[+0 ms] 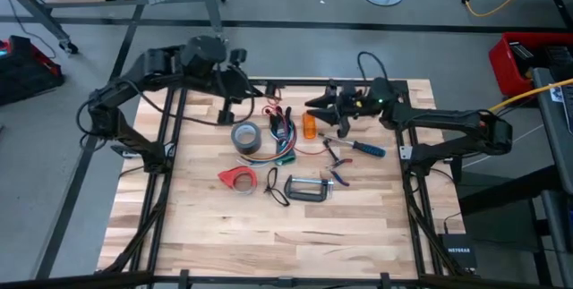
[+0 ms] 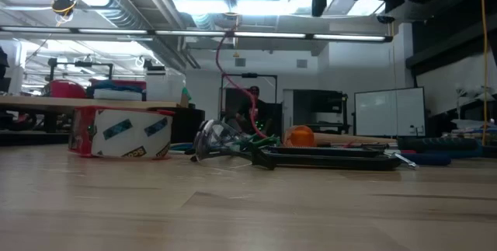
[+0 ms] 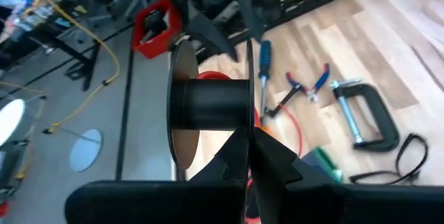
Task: Coil cords
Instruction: Coil the red wire
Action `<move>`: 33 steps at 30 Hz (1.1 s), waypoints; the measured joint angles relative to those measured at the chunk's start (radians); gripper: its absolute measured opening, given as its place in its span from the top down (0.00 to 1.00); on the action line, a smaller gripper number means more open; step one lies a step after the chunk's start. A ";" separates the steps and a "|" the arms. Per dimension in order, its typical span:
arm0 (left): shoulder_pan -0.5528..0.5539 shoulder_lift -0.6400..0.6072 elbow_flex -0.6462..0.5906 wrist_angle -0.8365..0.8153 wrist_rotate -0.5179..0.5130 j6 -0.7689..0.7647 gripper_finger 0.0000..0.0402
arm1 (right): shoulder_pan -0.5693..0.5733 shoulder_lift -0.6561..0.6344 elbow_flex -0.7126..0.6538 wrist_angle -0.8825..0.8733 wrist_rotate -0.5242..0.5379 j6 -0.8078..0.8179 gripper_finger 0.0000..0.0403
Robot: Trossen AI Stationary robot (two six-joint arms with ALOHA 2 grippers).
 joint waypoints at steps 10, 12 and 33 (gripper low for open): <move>-0.034 0.096 0.000 0.115 0.001 -0.029 1.00 | 0.000 0.000 0.048 0.039 0.027 -0.119 0.66; -0.034 0.098 0.000 0.116 0.003 -0.038 1.00 | 0.000 0.000 0.082 0.007 0.026 -0.147 0.66; -0.033 0.094 0.000 0.118 0.082 -0.117 1.00 | 0.003 0.007 0.231 -0.294 -0.048 -0.281 0.66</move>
